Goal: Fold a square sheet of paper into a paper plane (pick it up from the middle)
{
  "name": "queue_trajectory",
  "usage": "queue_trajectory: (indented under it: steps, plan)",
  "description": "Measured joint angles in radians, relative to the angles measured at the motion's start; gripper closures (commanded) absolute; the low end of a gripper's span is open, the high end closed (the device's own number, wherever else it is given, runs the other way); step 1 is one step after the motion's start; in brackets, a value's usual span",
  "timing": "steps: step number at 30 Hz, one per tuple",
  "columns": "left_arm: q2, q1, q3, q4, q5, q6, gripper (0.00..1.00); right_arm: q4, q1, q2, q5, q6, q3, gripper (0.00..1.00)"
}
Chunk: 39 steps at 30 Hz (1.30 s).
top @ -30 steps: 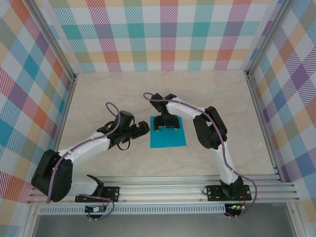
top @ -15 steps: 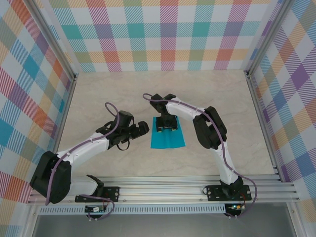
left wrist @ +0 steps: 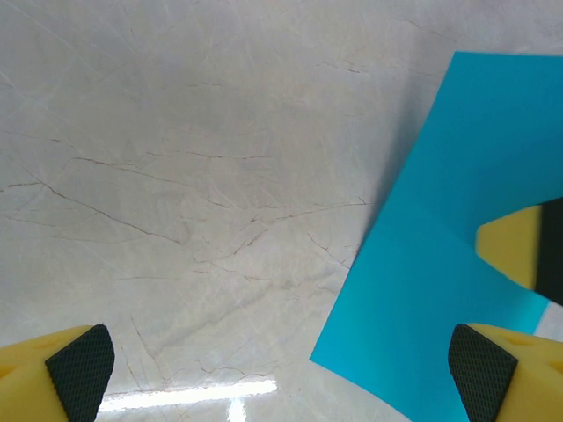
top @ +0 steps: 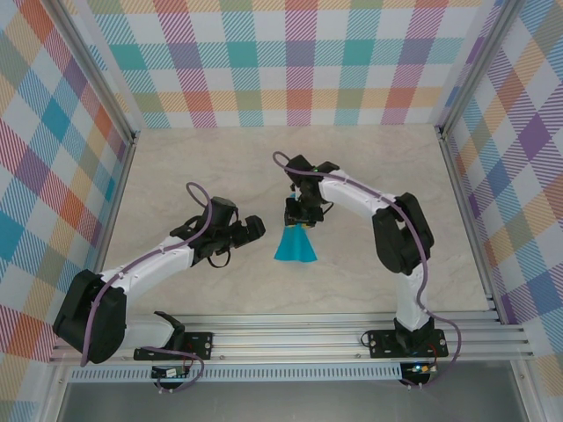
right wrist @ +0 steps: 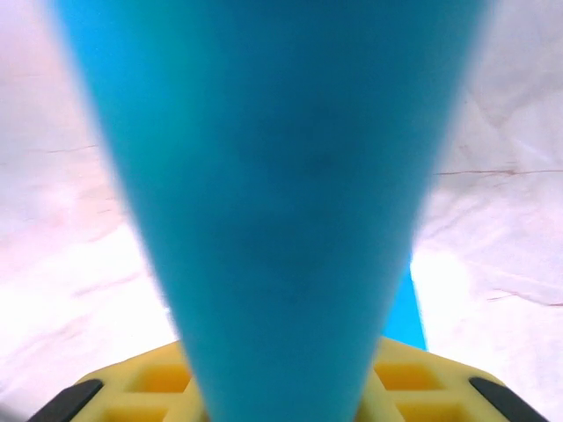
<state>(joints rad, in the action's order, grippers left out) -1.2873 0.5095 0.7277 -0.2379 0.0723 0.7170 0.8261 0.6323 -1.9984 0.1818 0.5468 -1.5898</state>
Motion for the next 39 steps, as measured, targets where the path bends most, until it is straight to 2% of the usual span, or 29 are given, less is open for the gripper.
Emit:
queue_trajectory:
  steps: [6, 12, 16, 22, 27, 34, 39]
  plan:
    - [0.016, -0.074, 0.0, 0.009, 0.113, 0.0, 0.0, -0.271, -0.101, 0.154, 0.368, 0.074, 0.172, 0.62]
    - [0.005, -0.09, 0.005, 0.072, 0.237, 0.002, 0.0, -0.353, -0.167, 0.108, 0.528, 0.047, 0.214, 0.58]
    - [-0.074, -0.09, 0.01, 0.128, 0.308, 0.014, 0.0, -0.351, -0.177, 0.023, 0.546, 0.006, 0.23, 0.55]
    - [-0.162, -0.08, 0.014, 0.175, 0.358, 0.031, 0.02, -0.324, -0.204, -0.021, 0.525, -0.047, 0.256, 0.36]
    - [-0.248, -0.039, 0.051, 0.206, 0.375, 0.045, 0.09, -0.315, -0.23, -0.018, 0.49, -0.065, 0.275, 0.27]
    - [-0.331, -0.019, 0.116, 0.231, 0.407, 0.045, 0.13, -0.301, -0.249, 0.05, 0.454, -0.07, 0.33, 0.24]
    - [-0.403, -0.013, 0.175, 0.25, 0.45, 0.045, 0.26, -0.303, -0.261, 0.094, 0.446, -0.069, 0.366, 0.24]
